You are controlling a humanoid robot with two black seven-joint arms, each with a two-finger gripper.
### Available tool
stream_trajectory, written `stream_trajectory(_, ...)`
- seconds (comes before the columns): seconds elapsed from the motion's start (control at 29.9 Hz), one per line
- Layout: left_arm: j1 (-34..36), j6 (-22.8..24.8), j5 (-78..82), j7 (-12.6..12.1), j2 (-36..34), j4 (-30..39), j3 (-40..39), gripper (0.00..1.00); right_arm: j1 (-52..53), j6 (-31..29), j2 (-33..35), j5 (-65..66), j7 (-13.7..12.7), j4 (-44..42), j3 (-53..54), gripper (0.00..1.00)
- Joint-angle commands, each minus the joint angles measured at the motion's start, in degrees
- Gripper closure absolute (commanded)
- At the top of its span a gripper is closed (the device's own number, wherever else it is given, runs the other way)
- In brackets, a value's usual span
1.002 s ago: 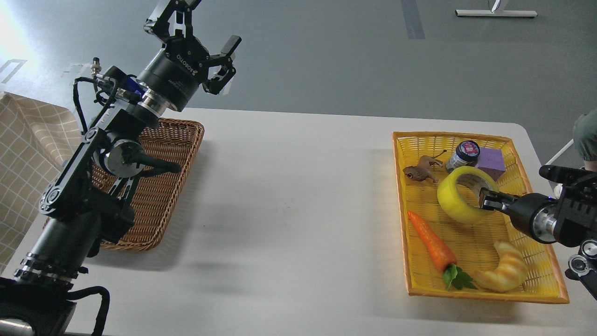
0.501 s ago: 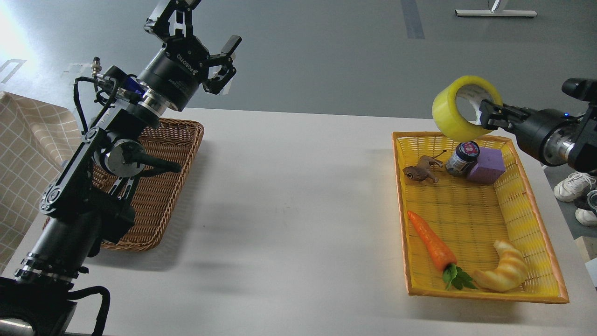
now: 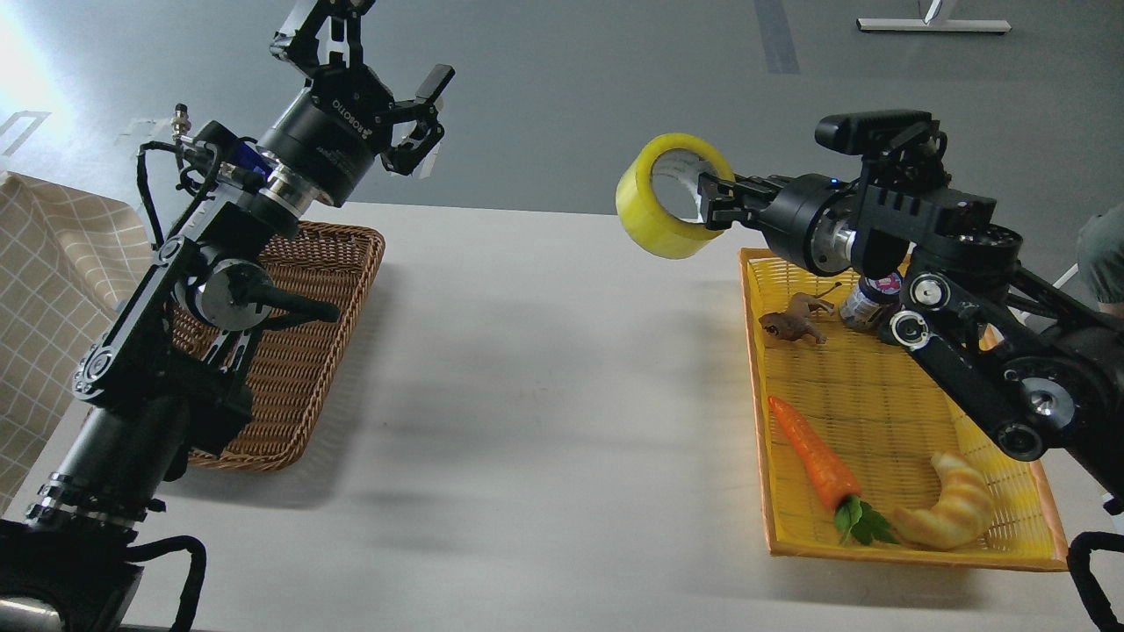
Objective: Place and transfer tape with both arms
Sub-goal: 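Lift the tape roll and carry it toward the table center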
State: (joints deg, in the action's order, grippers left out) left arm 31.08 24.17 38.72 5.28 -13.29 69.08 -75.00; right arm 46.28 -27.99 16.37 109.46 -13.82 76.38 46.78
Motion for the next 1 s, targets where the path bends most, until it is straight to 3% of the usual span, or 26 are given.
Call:
stream_trajectory(0.0,-0.06,0.0,-0.05,0.08,0.02,0.0,-0.15,0.02,2.15,-0.01,-4.32,0.14,-0.15,-3.07,-4.06,0.76)
stream_trajectory(0.43,0.38,0.09,-0.31,0.08,-0.77,0.09,-0.67,0.02,2.42,-0.01,-16.19,2.77,-0.41,-14.68,-12.86,0.76)
stream_trajectory(0.7,0.56,0.27,-0.57,0.17,-1.3,0.09,-0.85,0.02,2.24,-0.01,-16.37,4.1,-0.24,-24.6,-12.68,0.76)
stream_trajectory(0.97,0.47,0.53,-0.66,0.17,-2.17,0.09,-0.85,0.02,2.41,-0.01,-16.37,4.1,-0.15,-25.32,-13.03,0.76)
